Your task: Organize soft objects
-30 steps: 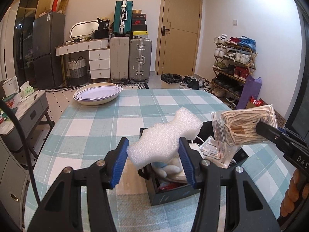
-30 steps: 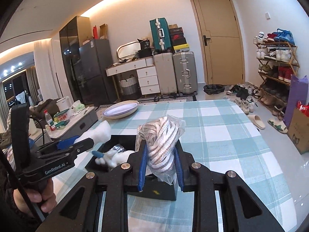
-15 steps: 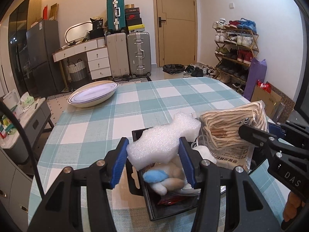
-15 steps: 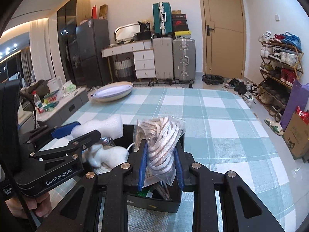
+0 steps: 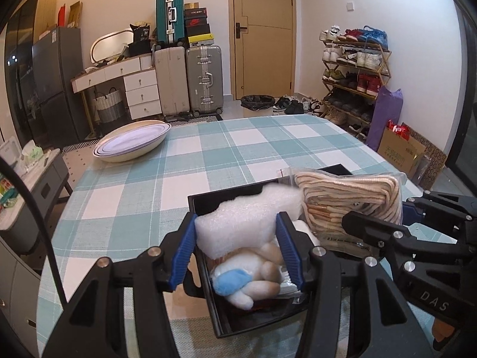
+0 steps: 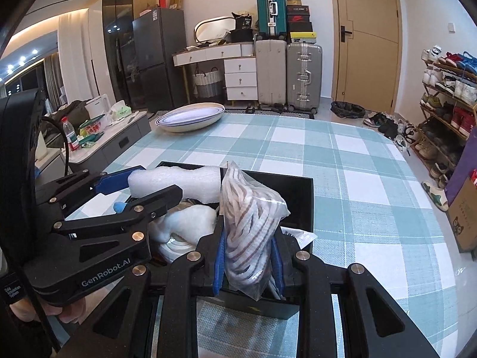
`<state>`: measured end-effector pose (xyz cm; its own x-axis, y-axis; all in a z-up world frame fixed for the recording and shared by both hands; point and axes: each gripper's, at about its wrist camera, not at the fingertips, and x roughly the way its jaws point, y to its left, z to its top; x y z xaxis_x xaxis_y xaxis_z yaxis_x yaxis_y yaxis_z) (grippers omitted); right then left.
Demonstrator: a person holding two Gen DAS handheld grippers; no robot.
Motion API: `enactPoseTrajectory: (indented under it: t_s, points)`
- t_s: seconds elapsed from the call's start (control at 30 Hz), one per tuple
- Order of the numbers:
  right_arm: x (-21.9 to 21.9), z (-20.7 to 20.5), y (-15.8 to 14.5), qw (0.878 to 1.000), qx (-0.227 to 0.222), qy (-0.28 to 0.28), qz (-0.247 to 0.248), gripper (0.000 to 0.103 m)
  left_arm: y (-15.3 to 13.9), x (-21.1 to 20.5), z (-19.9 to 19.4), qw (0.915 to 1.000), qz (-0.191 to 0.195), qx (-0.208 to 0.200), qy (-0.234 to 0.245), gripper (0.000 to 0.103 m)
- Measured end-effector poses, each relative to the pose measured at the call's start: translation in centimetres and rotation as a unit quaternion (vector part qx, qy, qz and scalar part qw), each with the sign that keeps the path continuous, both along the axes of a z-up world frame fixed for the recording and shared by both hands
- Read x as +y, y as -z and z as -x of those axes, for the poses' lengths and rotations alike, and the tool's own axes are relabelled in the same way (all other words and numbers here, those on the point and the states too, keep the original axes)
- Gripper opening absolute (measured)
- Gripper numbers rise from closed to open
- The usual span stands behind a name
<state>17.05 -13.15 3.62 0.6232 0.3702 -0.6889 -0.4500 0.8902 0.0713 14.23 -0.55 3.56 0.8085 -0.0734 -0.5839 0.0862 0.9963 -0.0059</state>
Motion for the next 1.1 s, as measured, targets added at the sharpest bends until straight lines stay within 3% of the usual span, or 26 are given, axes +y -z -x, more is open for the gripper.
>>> enactPoseTrajectory:
  t_s: [0.07, 0.23, 0.33, 0.4, 0.63, 1.1]
  points:
    - [-0.7, 0.3, -0.4, 1.0, 0.001, -0.004, -0.012, 0.033, -0.2, 0.3, 0.3, 0.9998, 0.018, 0.003, 0.004, 0.063]
    - [-2.0, 1.9, -1.9, 0.999, -0.033, -0.012, -0.012, 0.061, -1.3, 0.8, 2.3, 0.9992, 0.037, -0.011, 0.006, 0.089]
    - [-2.7, 2.9, -2.5, 0.999, -0.045, -0.019, -0.013, 0.08, -2.1, 1.3, 3.8, 0.9984, 0.049, -0.028, 0.007, 0.098]
    - [-3.2, 3.8, -2.8, 0.998, -0.055, -0.022, -0.016, 0.099, -2.5, 1.6, 4.7, 0.9978, 0.054, -0.039, 0.004, 0.103]
    - [-4.6, 5.9, -3.1, 0.996, -0.079, -0.017, -0.047, 0.102, -2.3, 1.7, 7.4, 0.9968, 0.038, -0.069, -0.013, 0.103]
    - [-5.7, 7.5, -2.1, 0.988, -0.131, -0.017, -0.082, 0.103, 0.5, 2.0, 8.6, 0.9957, 0.042, -0.076, -0.033, 0.103]
